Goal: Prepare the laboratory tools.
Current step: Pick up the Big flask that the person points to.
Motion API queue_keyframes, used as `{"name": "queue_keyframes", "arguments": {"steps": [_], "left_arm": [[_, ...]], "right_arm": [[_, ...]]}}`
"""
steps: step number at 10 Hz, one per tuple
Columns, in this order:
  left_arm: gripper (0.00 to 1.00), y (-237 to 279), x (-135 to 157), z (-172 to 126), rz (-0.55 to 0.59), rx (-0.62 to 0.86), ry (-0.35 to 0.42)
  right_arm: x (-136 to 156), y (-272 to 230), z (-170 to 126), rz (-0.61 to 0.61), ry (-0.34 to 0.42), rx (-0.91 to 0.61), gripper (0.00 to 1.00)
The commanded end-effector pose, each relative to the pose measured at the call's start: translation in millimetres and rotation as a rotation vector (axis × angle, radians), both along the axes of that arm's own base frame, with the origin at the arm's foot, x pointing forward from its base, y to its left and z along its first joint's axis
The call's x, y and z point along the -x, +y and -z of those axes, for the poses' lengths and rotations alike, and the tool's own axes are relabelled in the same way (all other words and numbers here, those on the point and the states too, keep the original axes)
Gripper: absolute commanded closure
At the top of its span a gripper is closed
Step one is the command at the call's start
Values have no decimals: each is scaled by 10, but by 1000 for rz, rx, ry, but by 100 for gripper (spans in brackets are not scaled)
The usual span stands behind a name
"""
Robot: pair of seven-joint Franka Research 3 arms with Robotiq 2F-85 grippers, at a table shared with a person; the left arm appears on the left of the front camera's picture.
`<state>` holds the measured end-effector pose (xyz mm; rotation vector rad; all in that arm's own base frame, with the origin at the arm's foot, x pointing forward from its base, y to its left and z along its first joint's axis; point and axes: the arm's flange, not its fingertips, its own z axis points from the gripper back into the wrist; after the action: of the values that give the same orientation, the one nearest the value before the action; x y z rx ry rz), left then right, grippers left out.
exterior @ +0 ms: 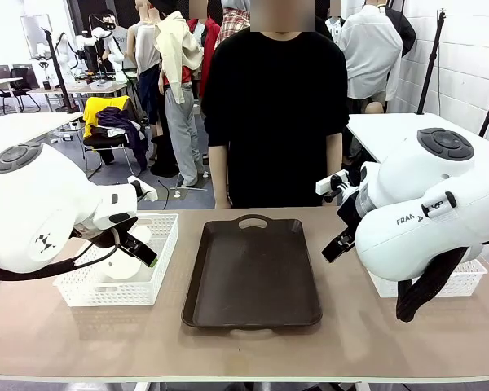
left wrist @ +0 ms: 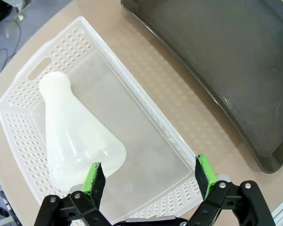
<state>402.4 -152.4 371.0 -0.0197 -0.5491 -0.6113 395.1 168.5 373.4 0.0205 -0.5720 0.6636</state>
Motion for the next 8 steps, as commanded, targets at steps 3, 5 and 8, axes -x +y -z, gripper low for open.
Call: {"name": "queue_keyframes", "arguments": {"steps": [3,5,8], "left_arm": [[0,13,-4,-2,-3,2,0],[0,57,78,-182,-25,43,-45],[0,391,277,-923,-37,203,-156]], "right_arm": [[0,-1,0,0,0,-1,0],[-7,-61,-272,-4,0,-58,0],[-93,-402,-911,-60,45,-216,0]]}}
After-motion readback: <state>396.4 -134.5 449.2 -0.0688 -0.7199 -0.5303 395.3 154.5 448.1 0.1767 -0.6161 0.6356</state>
